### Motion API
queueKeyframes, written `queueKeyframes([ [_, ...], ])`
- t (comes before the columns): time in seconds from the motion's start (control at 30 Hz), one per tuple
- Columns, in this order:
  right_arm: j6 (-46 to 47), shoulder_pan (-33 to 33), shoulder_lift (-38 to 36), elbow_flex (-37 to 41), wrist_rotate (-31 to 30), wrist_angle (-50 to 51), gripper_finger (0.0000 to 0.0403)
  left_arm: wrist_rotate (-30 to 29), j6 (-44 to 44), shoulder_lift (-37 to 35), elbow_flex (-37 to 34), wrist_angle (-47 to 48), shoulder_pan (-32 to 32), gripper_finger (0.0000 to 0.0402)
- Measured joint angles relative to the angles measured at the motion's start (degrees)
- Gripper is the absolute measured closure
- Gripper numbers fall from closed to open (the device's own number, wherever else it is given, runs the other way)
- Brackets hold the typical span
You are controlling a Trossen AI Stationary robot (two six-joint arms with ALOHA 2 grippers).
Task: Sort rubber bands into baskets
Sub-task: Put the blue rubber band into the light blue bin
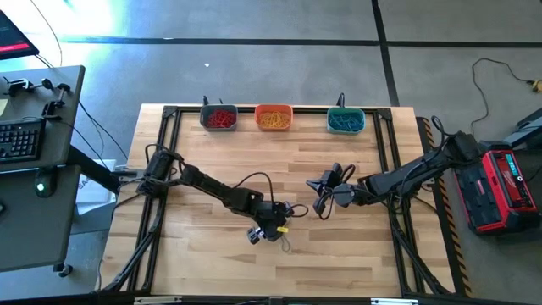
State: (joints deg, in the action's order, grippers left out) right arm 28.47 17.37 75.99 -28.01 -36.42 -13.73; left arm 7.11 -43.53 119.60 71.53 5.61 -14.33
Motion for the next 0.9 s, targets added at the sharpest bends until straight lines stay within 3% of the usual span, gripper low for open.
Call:
queueKeyframes([
  [0.3, 0.02, 0.04, 0.0, 0.0, 0.02, 0.11, 0.0403, -0.73, 2.93, 0.3, 0.04, 0.35, 1.06, 0.0273],
  [0.67, 0.04, 0.04, 0.0, 0.0, 2.69, -0.29, 0.0403, -2.23, 1.56, 0.45, -0.06, 0.72, 2.01, 0.0389],
  [0.9, 0.04, 0.04, 0.0, 0.0, 3.57, -0.31, 0.0403, -7.91, 1.35, -1.19, -0.27, 1.65, 2.26, 0.04],
])
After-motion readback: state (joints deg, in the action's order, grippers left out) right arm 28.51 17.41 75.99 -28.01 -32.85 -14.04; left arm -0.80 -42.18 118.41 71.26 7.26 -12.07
